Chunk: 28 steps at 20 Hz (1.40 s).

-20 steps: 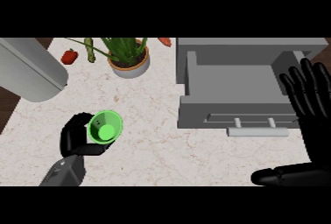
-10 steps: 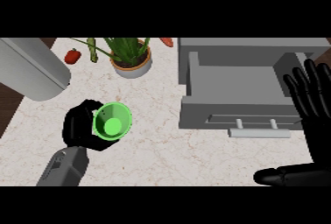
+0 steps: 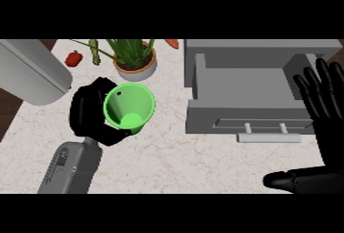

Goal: Pick up the cup, place it into the drawer and close the drawer

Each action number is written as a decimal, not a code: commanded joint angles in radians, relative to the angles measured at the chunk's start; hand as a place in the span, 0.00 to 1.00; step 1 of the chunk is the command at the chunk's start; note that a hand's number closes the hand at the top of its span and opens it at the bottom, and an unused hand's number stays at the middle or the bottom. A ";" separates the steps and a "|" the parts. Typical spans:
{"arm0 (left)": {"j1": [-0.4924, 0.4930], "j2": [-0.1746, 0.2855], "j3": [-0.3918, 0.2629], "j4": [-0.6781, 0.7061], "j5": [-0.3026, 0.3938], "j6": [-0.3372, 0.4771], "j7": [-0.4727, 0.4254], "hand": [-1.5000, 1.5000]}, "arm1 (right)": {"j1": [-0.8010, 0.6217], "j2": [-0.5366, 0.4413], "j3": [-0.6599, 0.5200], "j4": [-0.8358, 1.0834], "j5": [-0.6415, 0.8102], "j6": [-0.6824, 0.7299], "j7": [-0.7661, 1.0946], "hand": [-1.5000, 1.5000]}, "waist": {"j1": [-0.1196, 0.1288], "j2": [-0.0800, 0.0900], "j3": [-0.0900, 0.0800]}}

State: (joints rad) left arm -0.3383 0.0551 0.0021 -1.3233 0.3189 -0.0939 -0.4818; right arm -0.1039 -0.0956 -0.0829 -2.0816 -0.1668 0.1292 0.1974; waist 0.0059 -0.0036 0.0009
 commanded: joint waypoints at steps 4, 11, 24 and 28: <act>-0.191 -0.016 0.001 -0.114 -0.011 0.141 0.225 1.00 | 0.003 -0.038 -0.066 0.005 -0.059 0.033 -0.009 0.00 | -0.010 0.002 0.000; -0.442 -0.022 0.012 -0.026 -0.069 0.259 0.361 1.00 | 0.020 -0.014 -0.027 0.029 -0.020 0.040 -0.071 0.00 | -0.018 0.004 0.000; -0.682 -0.055 -0.097 0.270 -0.075 0.395 0.337 1.00 | 0.018 -0.009 -0.031 0.096 -0.012 0.053 -0.104 0.00 | -0.020 0.006 0.000; -0.755 -0.055 -0.095 0.397 -0.076 0.396 0.314 1.00 | 0.031 0.004 0.009 -0.025 0.021 0.004 -0.011 0.00 | -0.025 0.005 -0.001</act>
State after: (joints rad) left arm -1.0199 0.0009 -0.0830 -1.0129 0.2336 0.2744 -0.1737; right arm -0.0812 -0.0946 -0.0816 -2.0666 -0.1532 0.1471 0.1603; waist -0.0167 0.0023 0.0004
